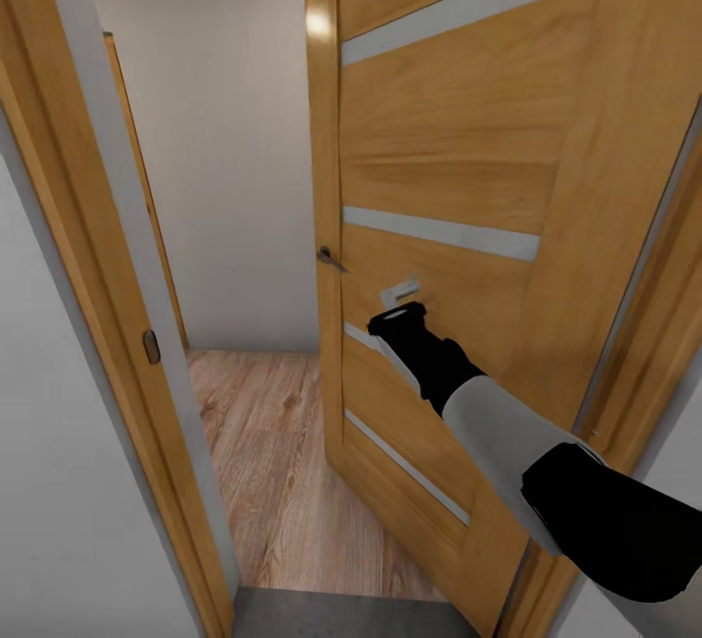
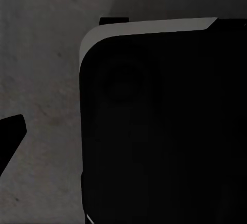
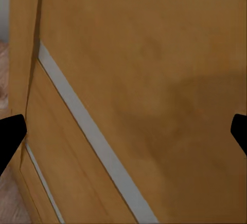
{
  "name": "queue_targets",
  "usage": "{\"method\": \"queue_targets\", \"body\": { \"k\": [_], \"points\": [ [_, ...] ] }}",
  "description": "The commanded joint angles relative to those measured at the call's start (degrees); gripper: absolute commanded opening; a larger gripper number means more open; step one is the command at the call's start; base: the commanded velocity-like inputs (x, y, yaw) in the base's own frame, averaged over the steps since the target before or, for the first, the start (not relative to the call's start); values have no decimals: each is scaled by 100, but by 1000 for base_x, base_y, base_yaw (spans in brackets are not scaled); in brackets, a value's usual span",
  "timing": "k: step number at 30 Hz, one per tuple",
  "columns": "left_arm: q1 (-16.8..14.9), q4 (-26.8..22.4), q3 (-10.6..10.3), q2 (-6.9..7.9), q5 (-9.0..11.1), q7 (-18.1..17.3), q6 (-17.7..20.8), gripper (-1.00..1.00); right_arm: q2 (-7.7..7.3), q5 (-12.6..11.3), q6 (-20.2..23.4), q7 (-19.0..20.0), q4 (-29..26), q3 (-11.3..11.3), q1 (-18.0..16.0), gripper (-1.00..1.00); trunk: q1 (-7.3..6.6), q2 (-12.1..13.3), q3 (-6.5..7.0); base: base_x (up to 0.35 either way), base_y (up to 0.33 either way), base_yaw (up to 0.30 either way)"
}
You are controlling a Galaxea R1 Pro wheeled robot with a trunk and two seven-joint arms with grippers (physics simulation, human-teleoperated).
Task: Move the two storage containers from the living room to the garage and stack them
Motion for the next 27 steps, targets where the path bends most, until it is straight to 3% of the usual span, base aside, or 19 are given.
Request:
{"method": "queue_targets", "body": {
  "k": [1,18,27],
  "points": [
    [-1,-1,-2,1,3,1,-16,100,0,-58,29,-54,-52,26,21,100,0,-3,-6,0,0,0],
    [-1,-5,5,2,3,8,-11,100,0,-70,171,-53,-216,20,125,100,0,-3,-6,1,0,0],
    [-1,-4,-2,2,3,1,-7,100,0,-19,141,-81,-208,65,156,100,0,-3,-6,266,0,0]
  ]
}}
